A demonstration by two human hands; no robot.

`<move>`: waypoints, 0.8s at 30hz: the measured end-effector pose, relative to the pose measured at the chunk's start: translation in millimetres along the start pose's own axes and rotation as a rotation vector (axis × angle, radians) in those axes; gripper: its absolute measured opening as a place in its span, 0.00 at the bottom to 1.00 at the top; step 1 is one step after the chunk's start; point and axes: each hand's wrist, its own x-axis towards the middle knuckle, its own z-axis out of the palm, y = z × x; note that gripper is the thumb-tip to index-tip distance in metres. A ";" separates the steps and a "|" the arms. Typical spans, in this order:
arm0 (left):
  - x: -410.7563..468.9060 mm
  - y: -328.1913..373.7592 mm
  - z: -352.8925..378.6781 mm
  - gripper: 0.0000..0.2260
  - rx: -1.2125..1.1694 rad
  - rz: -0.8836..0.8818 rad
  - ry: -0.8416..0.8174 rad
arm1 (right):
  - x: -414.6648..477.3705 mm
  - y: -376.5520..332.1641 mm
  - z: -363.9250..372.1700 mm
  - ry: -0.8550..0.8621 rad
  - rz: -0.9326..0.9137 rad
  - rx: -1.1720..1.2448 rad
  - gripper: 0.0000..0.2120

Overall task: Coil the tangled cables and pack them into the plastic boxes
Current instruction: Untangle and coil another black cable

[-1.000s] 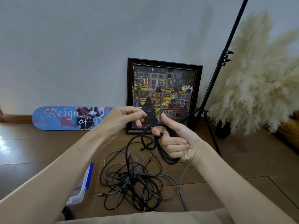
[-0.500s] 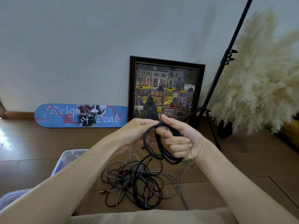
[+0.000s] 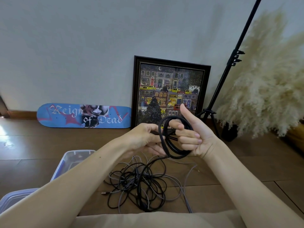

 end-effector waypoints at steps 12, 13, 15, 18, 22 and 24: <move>10.5 -1.3 4.9 0.03 -0.087 0.094 0.168 | 0.4 -2.0 0.5 -0.047 -0.006 -0.015 0.21; 10.7 -1.0 5.6 0.02 -0.090 0.100 0.172 | -1.1 -2.3 2.7 -0.001 -0.031 -0.059 0.20; 10.1 0.2 6.2 0.02 -0.098 0.100 0.154 | -4.2 -1.4 5.6 0.074 -0.060 -0.103 0.18; 7.9 1.4 7.7 0.05 -0.082 0.054 0.104 | -2.2 1.6 3.7 0.018 -0.065 0.002 0.18; 7.9 -2.4 13.4 0.05 -0.098 0.010 0.091 | 4.4 5.5 1.0 -0.035 -0.091 0.070 0.20; 7.5 -3.2 14.7 0.07 -0.108 0.001 0.085 | 5.6 5.7 2.7 -0.087 -0.107 0.109 0.19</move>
